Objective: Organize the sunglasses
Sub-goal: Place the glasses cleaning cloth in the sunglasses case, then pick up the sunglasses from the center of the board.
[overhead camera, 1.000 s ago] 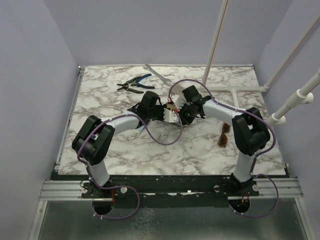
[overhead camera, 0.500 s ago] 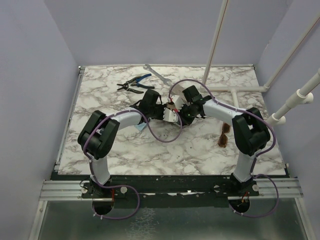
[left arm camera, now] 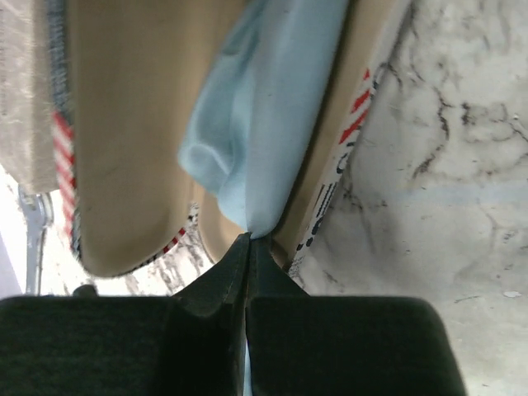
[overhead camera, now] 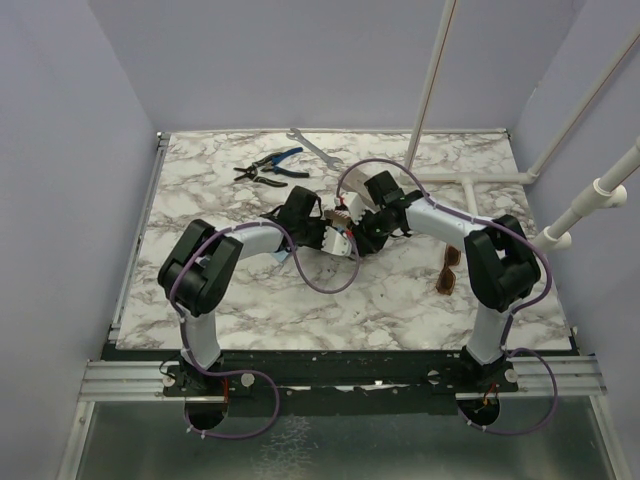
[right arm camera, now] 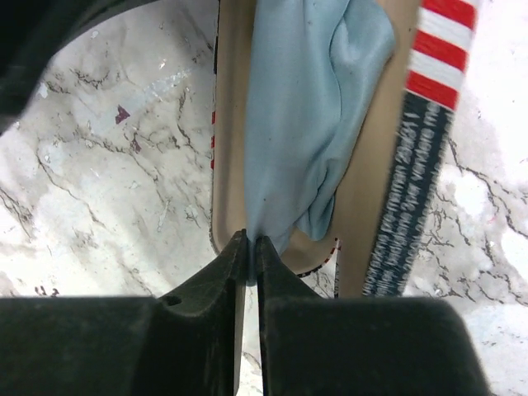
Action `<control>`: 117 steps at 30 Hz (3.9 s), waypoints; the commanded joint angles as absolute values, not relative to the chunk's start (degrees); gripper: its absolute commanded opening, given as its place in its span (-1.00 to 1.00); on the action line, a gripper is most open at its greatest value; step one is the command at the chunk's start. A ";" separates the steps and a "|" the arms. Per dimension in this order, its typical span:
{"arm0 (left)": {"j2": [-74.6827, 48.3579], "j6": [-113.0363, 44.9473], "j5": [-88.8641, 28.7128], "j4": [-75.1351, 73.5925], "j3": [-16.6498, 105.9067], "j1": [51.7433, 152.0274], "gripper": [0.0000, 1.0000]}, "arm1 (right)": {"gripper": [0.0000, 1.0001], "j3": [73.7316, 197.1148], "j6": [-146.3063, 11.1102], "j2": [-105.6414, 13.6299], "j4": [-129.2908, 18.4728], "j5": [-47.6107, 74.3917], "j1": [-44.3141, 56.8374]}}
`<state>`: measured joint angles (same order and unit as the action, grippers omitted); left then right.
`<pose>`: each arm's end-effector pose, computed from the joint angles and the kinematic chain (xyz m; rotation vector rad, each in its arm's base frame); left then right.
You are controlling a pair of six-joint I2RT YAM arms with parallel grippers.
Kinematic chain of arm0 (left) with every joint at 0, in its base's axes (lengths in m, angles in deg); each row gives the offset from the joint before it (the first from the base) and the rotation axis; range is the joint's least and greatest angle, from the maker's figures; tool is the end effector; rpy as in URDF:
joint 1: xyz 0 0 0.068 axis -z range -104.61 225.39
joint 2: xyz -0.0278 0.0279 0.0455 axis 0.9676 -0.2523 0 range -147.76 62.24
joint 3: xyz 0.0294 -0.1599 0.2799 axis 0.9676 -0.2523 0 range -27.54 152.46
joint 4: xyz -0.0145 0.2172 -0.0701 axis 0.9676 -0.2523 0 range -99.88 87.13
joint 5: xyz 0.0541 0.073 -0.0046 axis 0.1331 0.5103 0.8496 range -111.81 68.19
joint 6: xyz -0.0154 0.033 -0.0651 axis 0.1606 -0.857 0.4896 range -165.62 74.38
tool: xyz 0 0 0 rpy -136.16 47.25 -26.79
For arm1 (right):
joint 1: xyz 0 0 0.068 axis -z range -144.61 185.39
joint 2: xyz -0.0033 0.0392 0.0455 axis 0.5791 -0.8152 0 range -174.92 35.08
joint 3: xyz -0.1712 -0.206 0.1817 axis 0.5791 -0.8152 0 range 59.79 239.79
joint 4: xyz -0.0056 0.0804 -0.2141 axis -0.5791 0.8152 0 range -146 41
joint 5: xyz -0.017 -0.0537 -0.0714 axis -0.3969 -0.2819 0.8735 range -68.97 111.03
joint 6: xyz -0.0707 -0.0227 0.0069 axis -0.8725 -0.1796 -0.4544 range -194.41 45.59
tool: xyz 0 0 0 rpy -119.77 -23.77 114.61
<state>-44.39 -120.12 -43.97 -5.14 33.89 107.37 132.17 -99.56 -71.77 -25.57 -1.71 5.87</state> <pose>0.3183 -0.2266 0.2127 1.9622 1.2453 -0.0958 0.3139 0.2055 0.2276 -1.3308 2.3145 0.5586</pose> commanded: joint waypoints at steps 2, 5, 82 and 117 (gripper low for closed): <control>-45.87 -122.79 -45.17 -7.18 32.77 107.11 -1.00 | -0.68 134.17 -99.63 -72.06 -22.54 -3.14 6.12; -45.88 -122.79 -44.98 -7.21 32.67 107.11 -1.00 | -0.63 133.76 -99.47 -70.81 -22.81 -2.94 6.20; -24.18 -89.39 -36.34 -45.74 46.12 98.53 0.95 | 0.61 128.49 -84.39 -54.51 -45.47 -11.67 11.26; -24.14 -109.06 -40.89 -50.08 31.86 60.97 0.61 | 0.99 145.34 -85.22 -60.48 -40.23 -15.36 11.66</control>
<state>-22.83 -108.04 -37.61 -55.19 32.47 60.77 147.10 -86.31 -62.72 -41.72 -14.37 11.49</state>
